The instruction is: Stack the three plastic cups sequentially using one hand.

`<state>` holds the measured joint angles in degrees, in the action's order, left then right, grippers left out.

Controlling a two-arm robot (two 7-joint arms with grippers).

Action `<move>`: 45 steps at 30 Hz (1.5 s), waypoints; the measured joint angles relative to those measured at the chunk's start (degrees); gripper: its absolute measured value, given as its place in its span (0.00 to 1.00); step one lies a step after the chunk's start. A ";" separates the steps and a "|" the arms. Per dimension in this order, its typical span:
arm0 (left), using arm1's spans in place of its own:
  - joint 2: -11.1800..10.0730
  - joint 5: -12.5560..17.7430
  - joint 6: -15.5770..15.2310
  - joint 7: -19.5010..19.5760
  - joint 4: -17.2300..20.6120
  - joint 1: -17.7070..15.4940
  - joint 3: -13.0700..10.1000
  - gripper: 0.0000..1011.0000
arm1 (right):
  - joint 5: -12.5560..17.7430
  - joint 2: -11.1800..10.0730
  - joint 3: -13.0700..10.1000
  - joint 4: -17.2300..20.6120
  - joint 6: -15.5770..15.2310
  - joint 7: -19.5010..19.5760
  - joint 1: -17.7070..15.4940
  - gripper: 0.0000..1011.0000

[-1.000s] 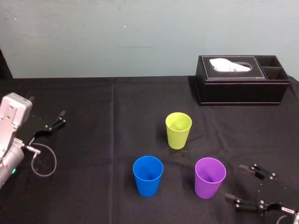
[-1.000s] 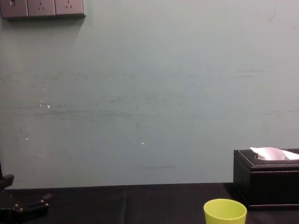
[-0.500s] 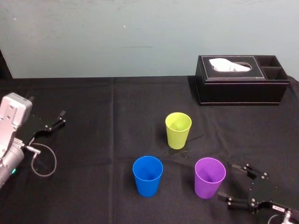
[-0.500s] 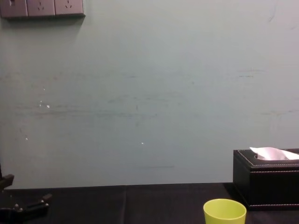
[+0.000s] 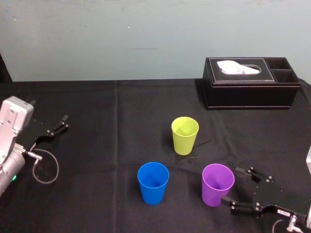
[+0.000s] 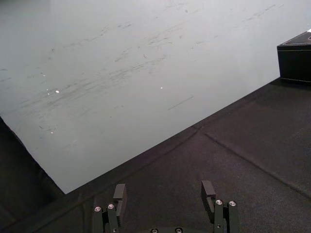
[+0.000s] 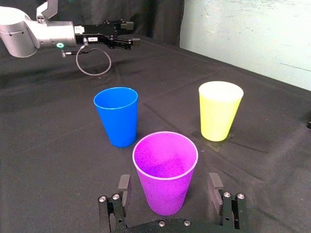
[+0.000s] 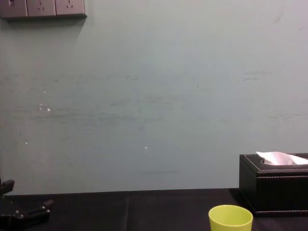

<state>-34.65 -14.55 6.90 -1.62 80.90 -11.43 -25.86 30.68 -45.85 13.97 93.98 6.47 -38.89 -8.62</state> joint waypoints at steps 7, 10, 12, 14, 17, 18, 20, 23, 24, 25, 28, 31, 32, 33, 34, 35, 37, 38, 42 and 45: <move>0.00 0.00 0.00 0.00 0.00 0.00 0.00 1.00 | -0.29 0.84 1.33 -0.35 -0.60 -0.04 1.54 0.99; 0.00 0.00 0.00 0.00 0.00 0.00 0.00 1.00 | -0.62 1.21 1.88 -0.53 -0.84 -0.01 2.17 0.99; 0.00 0.00 0.00 0.00 0.00 0.00 0.00 1.00 | -1.02 1.68 2.43 -0.80 -1.12 0.18 2.92 0.99; 0.00 0.00 0.00 0.00 0.00 0.00 0.00 1.00 | -1.31 1.98 2.82 -1.03 -1.28 0.42 3.37 0.99; 0.00 0.00 0.00 0.00 0.00 0.00 0.00 1.00 | -1.95 2.71 3.66 -1.72 -1.69 0.93 4.45 0.99; 0.00 0.00 0.00 0.00 0.00 0.00 0.00 1.00 | -2.40 3.23 4.20 -2.23 -1.94 1.23 5.16 0.99; 0.00 0.00 0.00 0.00 0.00 0.00 0.00 1.00 | -2.58 3.58 4.51 -2.56 -2.08 1.37 5.60 0.99; 0.00 0.00 0.00 0.00 0.00 0.00 0.00 1.00 | -2.68 3.91 4.76 -2.84 -2.22 1.47 5.98 0.99; 0.00 0.00 0.00 0.00 0.00 0.00 0.00 1.00 | -2.68 3.89 4.75 -2.84 -2.22 1.47 5.97 0.99; 0.00 0.00 0.00 0.00 0.00 0.00 0.00 1.00 | -2.68 3.88 4.75 -2.83 -2.22 1.47 5.94 0.99; 0.00 0.00 0.00 0.00 0.00 0.00 0.00 1.00 | -2.68 3.81 4.69 -2.77 -2.20 1.47 5.85 0.99; 0.00 0.00 0.00 0.00 0.00 0.00 0.00 1.00 | -2.66 3.74 4.65 -2.72 -2.16 1.47 5.78 0.95; 0.00 0.00 0.00 0.00 0.00 0.00 0.00 1.00 | -2.66 3.72 4.64 -2.71 -2.16 1.47 5.76 0.92; 0.00 0.00 0.00 0.00 0.00 0.00 0.00 1.00 | -2.65 3.69 4.62 -2.68 -2.15 1.46 5.72 0.90; 0.00 0.00 0.00 0.00 0.00 0.00 0.00 1.00 | -2.65 3.68 4.61 -2.66 -2.14 1.46 5.72 0.88; 0.00 0.00 0.00 0.00 0.00 0.00 0.00 1.00 | -2.64 3.66 4.59 -2.63 -2.13 1.46 5.69 0.85; 0.00 0.00 0.00 0.00 0.00 0.00 0.00 1.00 | -2.64 3.64 4.57 -2.62 -2.12 1.46 5.67 0.80; 0.00 0.00 0.00 0.00 0.00 0.00 0.00 1.00 | -2.63 3.63 4.57 -2.60 -2.11 1.46 5.66 0.78; 0.00 0.00 0.00 0.00 0.00 0.00 0.00 1.00 | -2.61 3.60 4.53 -2.56 -2.09 1.46 5.62 0.75; 0.00 0.00 0.00 0.00 0.00 0.00 0.00 1.00 | -2.60 3.58 4.51 -2.54 -2.07 1.46 5.60 0.73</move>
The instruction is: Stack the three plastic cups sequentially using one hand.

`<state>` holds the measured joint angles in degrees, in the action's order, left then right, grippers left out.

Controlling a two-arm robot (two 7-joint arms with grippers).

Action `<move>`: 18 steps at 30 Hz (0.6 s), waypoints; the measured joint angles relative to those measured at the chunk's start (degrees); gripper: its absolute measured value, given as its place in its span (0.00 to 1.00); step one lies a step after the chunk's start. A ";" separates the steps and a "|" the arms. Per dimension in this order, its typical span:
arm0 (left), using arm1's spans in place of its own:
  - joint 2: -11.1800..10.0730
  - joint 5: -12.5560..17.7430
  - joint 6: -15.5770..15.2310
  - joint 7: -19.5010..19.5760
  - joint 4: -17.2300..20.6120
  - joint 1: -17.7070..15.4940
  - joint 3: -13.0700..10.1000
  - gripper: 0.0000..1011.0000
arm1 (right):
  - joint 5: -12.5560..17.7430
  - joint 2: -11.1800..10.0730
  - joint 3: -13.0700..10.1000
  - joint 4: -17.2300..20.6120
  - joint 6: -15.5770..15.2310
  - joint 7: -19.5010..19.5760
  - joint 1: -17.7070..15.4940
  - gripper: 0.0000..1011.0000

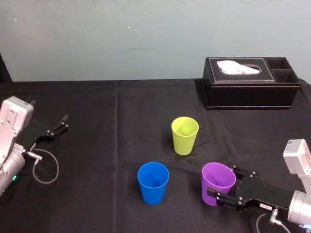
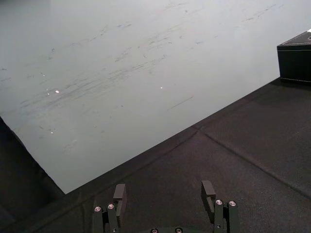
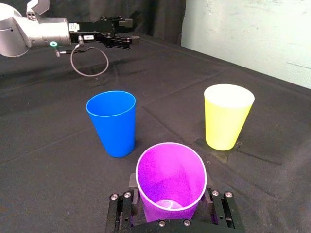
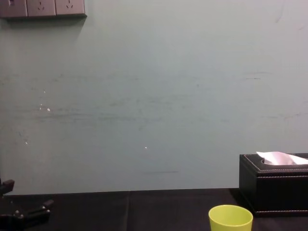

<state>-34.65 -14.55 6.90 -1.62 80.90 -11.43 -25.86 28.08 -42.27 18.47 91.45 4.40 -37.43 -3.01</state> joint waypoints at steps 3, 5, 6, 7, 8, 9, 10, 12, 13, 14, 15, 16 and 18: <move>0.00 0.00 0.00 0.00 0.00 0.00 0.00 1.00 | 0.01 -0.01 -0.01 0.01 0.01 0.00 -0.02 0.72; 0.00 0.00 0.00 0.00 0.00 0.00 0.00 1.00 | 0.03 -0.02 -0.03 0.03 0.03 0.00 -0.03 0.72; 0.00 0.00 0.00 0.00 0.00 0.00 0.00 1.00 | 0.04 -0.03 -0.03 0.04 0.04 0.00 -0.03 0.72; 0.00 0.00 0.00 0.00 0.00 0.00 0.00 1.00 | 0.04 -0.03 -0.04 0.04 0.04 0.00 -0.04 0.72; 0.00 0.00 0.00 0.00 0.00 0.00 0.00 1.00 | 0.05 -0.04 -0.04 0.04 0.05 0.00 -0.04 0.72; 0.00 0.00 0.00 0.00 0.00 0.00 0.00 1.00 | 0.05 -0.04 -0.05 0.04 0.06 0.00 -0.05 0.72; 0.00 0.00 0.00 0.00 0.00 0.00 0.00 1.00 | 0.05 -0.05 -0.06 0.06 0.06 0.00 -0.06 0.72; 0.00 0.00 0.00 0.00 0.00 0.00 0.00 1.00 | 0.05 -0.06 -0.07 0.06 0.06 0.00 -0.06 0.72; 0.00 0.00 0.00 0.00 0.00 0.00 0.00 1.00 | 0.05 -0.06 -0.06 0.07 0.06 0.00 -0.07 0.72; 0.00 0.00 0.00 0.00 0.00 0.00 0.00 1.00 | 0.05 -0.07 -0.07 0.07 0.06 0.00 -0.07 0.72; 0.00 0.00 0.00 0.00 0.00 0.00 0.00 1.00 | 0.05 -0.07 -0.07 0.08 0.06 0.00 -0.07 0.72; 0.00 0.00 0.00 0.00 0.00 0.00 0.00 1.00 | 0.05 -0.07 -0.07 0.08 0.06 0.00 -0.07 0.72; 0.00 0.00 0.00 0.00 0.00 0.00 0.00 1.00 | 0.02 -0.06 -0.52 0.85 0.01 1.10 -0.51 0.72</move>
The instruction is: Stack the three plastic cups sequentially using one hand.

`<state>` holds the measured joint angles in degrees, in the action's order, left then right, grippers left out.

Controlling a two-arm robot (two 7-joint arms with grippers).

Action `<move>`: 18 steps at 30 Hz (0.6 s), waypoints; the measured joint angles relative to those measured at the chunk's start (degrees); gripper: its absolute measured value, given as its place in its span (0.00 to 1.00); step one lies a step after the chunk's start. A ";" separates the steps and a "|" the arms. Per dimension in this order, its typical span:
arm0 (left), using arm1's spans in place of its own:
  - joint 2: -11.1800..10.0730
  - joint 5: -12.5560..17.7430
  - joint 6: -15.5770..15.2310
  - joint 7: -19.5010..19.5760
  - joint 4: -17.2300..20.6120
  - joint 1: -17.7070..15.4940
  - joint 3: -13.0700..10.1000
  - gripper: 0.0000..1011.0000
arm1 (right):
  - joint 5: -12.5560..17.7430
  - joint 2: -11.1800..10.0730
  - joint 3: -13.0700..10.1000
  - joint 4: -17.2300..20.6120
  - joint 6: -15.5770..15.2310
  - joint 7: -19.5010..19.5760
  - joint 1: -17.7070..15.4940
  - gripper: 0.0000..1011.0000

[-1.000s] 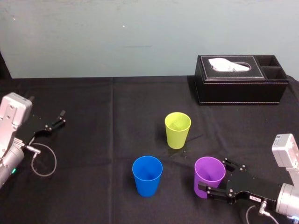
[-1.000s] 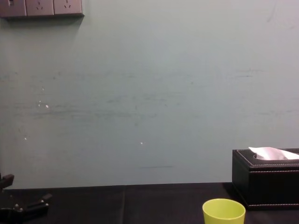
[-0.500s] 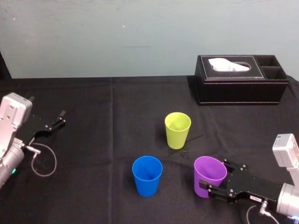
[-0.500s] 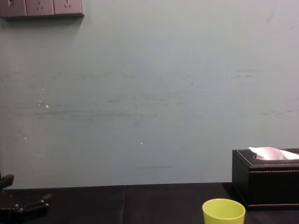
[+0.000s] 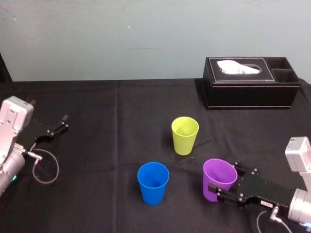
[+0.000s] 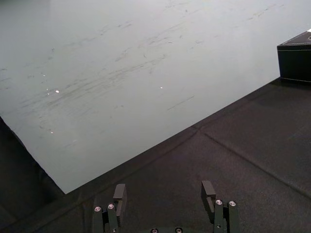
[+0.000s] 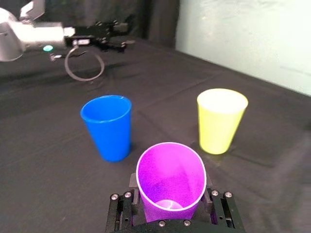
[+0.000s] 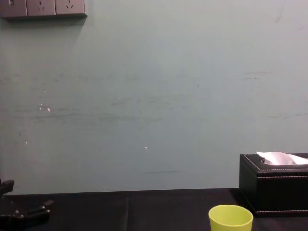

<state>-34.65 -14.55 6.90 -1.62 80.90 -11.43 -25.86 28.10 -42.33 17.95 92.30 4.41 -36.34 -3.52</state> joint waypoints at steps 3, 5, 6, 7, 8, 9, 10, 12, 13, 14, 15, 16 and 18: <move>0.00 0.00 0.00 0.00 0.00 0.00 0.00 1.00 | -0.28 0.11 -0.83 1.65 -0.66 2.31 -0.86 0.72; 0.00 0.00 0.00 0.00 0.00 0.00 0.00 1.00 | -0.75 0.07 -1.43 3.16 -1.79 3.95 -1.41 0.72; 0.00 0.00 0.00 0.00 0.00 0.00 0.00 1.00 | -0.89 0.02 -1.61 3.69 -2.19 4.38 -1.56 0.72; 0.00 0.00 0.00 0.00 0.00 0.00 0.00 1.00 | -1.01 -0.05 -1.77 4.19 -2.68 4.80 -1.69 0.72; 0.00 0.00 0.00 0.00 0.00 0.00 0.00 1.00 | -1.07 -0.12 -1.93 4.67 -3.07 5.14 -1.79 0.72; 0.00 0.00 0.00 0.00 0.00 0.00 0.00 1.00 | -1.11 -0.23 -2.13 5.29 -3.64 5.51 -1.89 0.72; 0.00 0.00 0.00 0.00 0.00 0.00 0.00 1.00 | -1.13 -0.44 -2.53 6.38 -4.73 6.08 -2.03 0.72; 0.00 0.00 0.00 0.00 0.00 0.00 0.00 1.00 | -1.08 -0.79 -3.18 8.15 -6.33 6.75 -2.12 0.72; 0.00 0.00 0.00 0.00 0.00 0.00 0.00 1.00 | -1.05 -0.90 -3.40 8.67 -6.88 6.96 -2.11 0.72; 0.00 0.00 0.00 0.00 0.00 0.00 0.00 1.00 | -0.90 -1.13 -3.79 9.81 -7.85 7.27 -2.04 0.72; 0.00 0.00 0.00 0.00 0.00 0.00 0.00 1.00 | -0.75 -1.23 -3.98 10.32 -8.30 7.38 -1.95 0.72; 0.00 0.00 0.00 0.00 0.00 0.00 0.00 1.00 | -0.57 -1.31 -4.16 10.80 -8.80 7.46 -1.81 0.72; 0.00 0.00 0.00 0.00 0.00 0.00 0.00 1.00 | 0.01 -1.38 -4.55 12.08 -10.32 7.83 -1.19 0.72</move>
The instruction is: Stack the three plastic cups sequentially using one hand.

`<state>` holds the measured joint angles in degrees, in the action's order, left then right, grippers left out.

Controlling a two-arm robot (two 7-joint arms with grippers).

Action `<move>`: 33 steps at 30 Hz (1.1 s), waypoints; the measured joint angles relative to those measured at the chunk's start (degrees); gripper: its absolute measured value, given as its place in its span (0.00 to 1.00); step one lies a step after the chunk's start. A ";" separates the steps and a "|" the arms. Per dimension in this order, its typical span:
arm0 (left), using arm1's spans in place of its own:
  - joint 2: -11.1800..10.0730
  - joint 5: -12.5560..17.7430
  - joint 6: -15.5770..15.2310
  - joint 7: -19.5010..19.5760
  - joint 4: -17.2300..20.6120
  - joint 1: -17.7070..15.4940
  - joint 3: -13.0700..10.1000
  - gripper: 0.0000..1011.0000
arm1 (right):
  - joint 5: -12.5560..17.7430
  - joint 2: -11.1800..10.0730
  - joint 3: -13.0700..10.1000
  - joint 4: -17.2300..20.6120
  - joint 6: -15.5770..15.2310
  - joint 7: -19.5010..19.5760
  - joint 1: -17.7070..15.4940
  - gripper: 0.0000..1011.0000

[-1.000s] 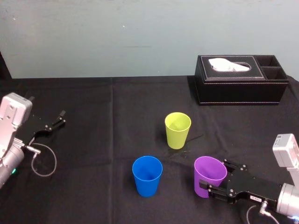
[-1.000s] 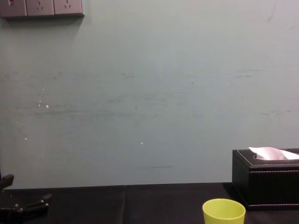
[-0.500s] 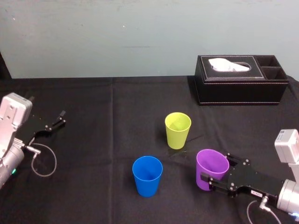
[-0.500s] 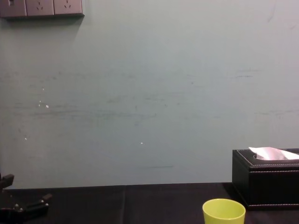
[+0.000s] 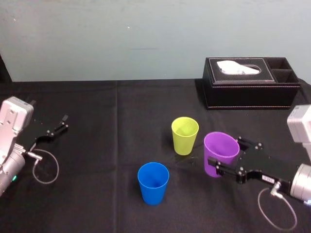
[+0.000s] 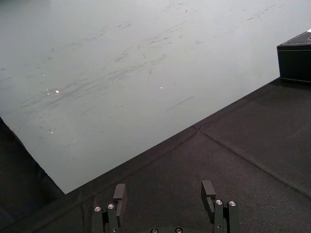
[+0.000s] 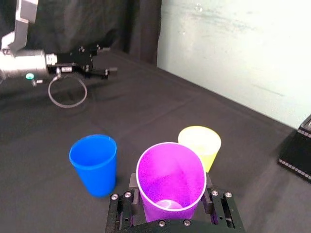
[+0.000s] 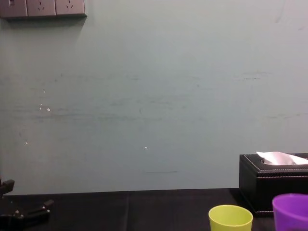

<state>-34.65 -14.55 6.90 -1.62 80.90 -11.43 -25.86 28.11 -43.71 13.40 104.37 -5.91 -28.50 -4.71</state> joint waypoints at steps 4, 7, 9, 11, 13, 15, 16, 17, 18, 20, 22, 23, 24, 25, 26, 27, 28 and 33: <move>0.00 0.00 0.00 0.00 0.00 0.00 0.00 1.00 | 0.80 0.32 -0.16 1.03 -2.64 0.91 1.56 0.72; 0.00 0.00 0.00 0.00 0.00 0.00 0.00 1.00 | 1.41 0.69 -0.07 1.43 -4.61 1.58 3.03 0.72; 0.00 0.00 0.00 0.00 0.00 0.00 0.00 1.00 | 1.65 0.88 0.08 1.55 -5.27 1.84 3.78 0.72; 0.00 0.00 0.00 0.00 0.00 0.00 0.00 1.00 | 1.88 1.20 0.36 1.69 -6.04 2.18 5.02 0.72; 0.00 0.00 0.00 0.00 0.00 0.00 0.00 1.00 | 2.00 1.54 0.73 1.69 -6.68 2.48 6.31 0.72; 0.00 0.00 0.00 0.00 0.00 0.00 0.00 1.00 | 1.95 1.74 0.97 1.69 -6.80 2.72 7.12 0.72; 0.00 0.00 0.00 0.00 0.00 0.00 0.00 1.00 | 1.83 1.98 1.28 1.55 -6.93 2.90 8.03 0.72; 0.00 0.00 0.00 0.00 0.00 0.00 0.00 1.00 | 1.72 2.11 1.45 1.41 -7.05 3.03 8.48 0.72; 0.00 0.00 0.00 0.00 0.00 0.00 0.00 1.00 | 1.62 2.26 1.63 1.24 -7.15 3.11 8.99 0.72; 0.00 0.00 0.00 0.00 0.00 0.00 0.00 1.00 | 1.33 2.66 2.18 0.69 -7.54 3.25 10.43 0.72; 0.00 0.00 0.00 0.00 0.00 0.00 0.00 1.00 | 0.98 3.16 2.84 -0.05 -7.98 3.45 11.94 0.72; 0.00 0.00 0.00 0.00 0.00 0.00 0.00 1.00 | 0.81 3.33 3.07 -0.34 -8.15 3.50 12.42 0.72; 0.00 0.00 0.00 0.00 0.00 0.00 0.00 1.00 | 0.67 3.54 3.35 -0.70 -8.33 3.55 12.98 0.72; 0.00 0.00 0.00 0.00 0.00 0.00 0.00 1.00 | 0.37 3.95 3.92 -1.34 -8.71 3.62 13.96 0.72; 0.00 0.00 0.00 0.00 0.00 0.00 0.00 1.00 | 0.22 4.14 4.21 -1.68 -8.87 3.63 14.40 0.72; 0.00 0.00 0.00 0.00 0.00 0.00 0.00 1.00 | -0.11 4.50 4.69 -2.23 -9.09 3.67 15.21 0.72; 0.00 0.00 0.00 0.00 0.00 0.00 0.00 1.00 | -0.35 4.69 4.98 -2.50 -9.14 3.71 15.60 0.72; 0.00 0.00 0.00 0.00 0.00 0.00 0.00 1.00 | -2.28 5.99 6.99 -4.18 -9.30 4.03 17.92 0.72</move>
<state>-34.64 -14.55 6.90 -1.62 80.90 -11.43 -25.86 25.83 -37.72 20.39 100.20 -15.21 -24.47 13.21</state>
